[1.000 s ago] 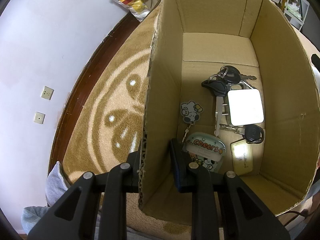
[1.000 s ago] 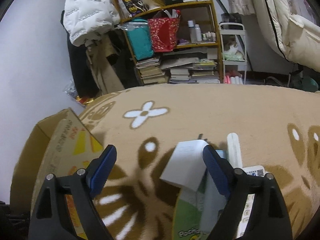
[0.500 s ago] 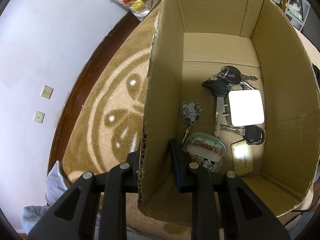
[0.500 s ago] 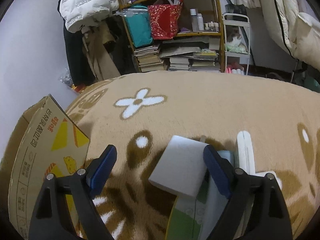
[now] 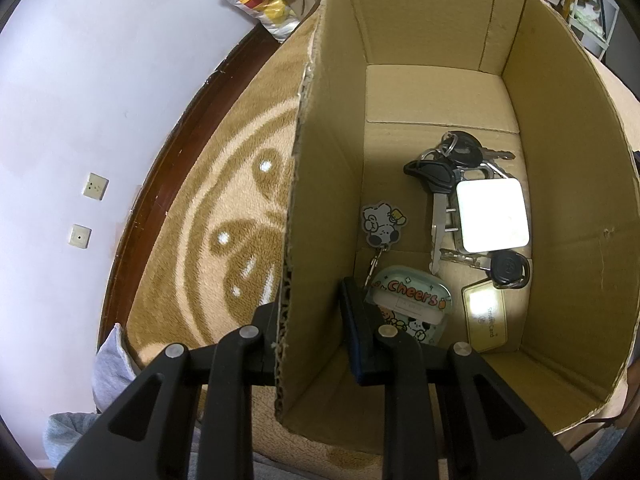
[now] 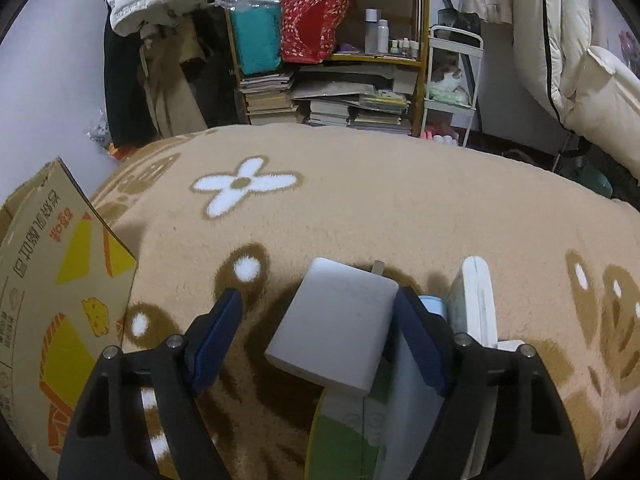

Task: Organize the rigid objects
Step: 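Move the right gripper to the white charger and grasp it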

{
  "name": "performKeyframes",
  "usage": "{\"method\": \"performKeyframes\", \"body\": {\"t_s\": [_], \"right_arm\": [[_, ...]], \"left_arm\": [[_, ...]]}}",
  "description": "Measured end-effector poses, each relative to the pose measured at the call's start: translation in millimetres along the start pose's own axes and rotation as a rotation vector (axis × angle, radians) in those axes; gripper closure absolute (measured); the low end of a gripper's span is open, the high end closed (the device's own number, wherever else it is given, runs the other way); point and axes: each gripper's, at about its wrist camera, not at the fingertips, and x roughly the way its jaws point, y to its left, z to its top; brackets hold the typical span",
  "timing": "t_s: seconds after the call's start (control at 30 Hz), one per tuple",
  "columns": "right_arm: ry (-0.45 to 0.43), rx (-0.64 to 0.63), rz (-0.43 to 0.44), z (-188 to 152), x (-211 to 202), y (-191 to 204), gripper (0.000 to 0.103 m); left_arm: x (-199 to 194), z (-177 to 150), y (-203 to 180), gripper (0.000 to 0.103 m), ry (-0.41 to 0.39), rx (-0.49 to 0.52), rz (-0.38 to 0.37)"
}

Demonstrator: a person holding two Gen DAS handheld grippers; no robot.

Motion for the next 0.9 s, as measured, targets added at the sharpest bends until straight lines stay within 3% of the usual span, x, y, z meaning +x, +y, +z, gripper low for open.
{"method": "performKeyframes", "body": {"t_s": [0.23, 0.4, 0.77, 0.9], "right_arm": [[0.037, -0.035, -0.037, -1, 6, 5, 0.023], [0.058, -0.027, -0.073, 1, 7, 2, 0.037], [0.099, -0.027, -0.121, 5, 14, 6, 0.038], [0.092, -0.02, -0.114, 4, 13, 5, 0.044]], "left_arm": [[0, 0, -1, 0.081, 0.0, 0.0, 0.0], [0, 0, -1, 0.081, 0.0, 0.001, 0.001], [0, 0, 0, 0.081, 0.001, -0.004, -0.002], [0, 0, 0, 0.081, 0.001, -0.004, -0.001]]}}
